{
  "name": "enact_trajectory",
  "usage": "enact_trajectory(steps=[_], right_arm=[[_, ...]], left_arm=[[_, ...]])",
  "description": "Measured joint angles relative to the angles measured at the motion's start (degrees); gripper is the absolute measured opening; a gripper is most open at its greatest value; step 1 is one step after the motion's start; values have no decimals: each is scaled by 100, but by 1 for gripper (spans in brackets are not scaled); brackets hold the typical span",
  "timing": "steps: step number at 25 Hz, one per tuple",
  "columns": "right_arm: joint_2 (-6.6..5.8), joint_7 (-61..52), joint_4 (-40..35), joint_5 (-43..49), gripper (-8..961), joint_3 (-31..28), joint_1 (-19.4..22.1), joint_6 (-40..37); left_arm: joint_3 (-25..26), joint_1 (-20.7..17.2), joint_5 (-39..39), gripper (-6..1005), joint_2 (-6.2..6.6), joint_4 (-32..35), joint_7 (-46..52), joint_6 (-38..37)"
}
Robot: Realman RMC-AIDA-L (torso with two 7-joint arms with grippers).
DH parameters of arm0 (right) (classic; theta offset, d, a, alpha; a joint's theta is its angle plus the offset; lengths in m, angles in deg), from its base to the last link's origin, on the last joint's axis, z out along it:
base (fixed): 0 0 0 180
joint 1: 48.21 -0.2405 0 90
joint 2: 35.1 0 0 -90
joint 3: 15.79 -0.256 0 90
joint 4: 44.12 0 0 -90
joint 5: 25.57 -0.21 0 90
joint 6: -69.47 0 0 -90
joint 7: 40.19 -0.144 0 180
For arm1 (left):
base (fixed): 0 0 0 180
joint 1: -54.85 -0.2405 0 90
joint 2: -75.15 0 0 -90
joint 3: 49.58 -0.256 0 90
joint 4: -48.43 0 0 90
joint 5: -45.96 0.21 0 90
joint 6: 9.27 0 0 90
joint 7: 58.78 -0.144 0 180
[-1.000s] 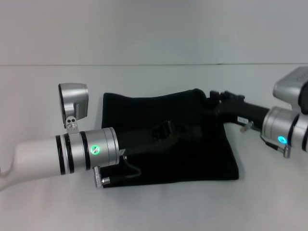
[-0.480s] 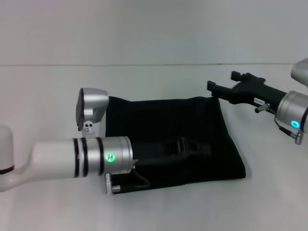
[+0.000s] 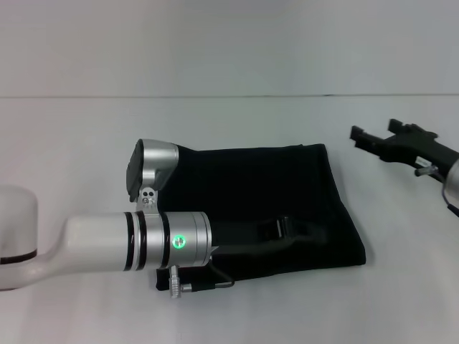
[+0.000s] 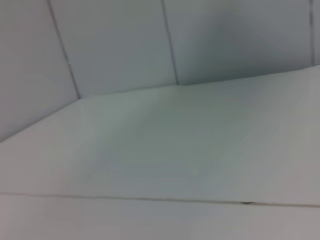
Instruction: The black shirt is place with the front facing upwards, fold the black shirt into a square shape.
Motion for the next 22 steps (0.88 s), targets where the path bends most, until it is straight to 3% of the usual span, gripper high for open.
enact_trajectory(steps=[2,5,8,9,10,15,16,17,19,22], right_arm=[[-11,-99,-11,-103,942,-2,80,-37],[-53,-680,-42,-62,942,72,167,-155],[-175,-1884,-208,351,942,336,215,-467],[-240,-2388,-319,589,942,459,222,-640],[-283,-2790,-405,776,942,547,223,-774],[-637,-4936,-884,1764,942,889,99,-1690],[-817,-5667,-952,2089,942,993,-31,-2057],[-817,-5667,-952,2089,942,993,-31,-2057],[-971,-6287,-971,2433,942,1088,-225,-2326],[-1093,-6948,-972,2937,942,1228,-545,-2542]], left_arm=[[-1,-26,-129,117,6,11,1,-327],[-1,-91,-264,205,34,117,15,-967],[3,-219,-319,294,40,345,-117,-1470],[-7,-459,-356,324,51,814,-423,-2203],[-14,-481,-357,353,57,858,-435,-2262],[-43,-1065,-366,528,393,1590,-792,-2716],[12,-1347,-403,563,554,1853,-1092,-2634],[12,-1347,-403,611,554,1853,-1092,-2634],[166,-1607,-441,706,672,2091,-1494,-2545],[558,-1918,-446,832,805,2429,-1966,-2500]])
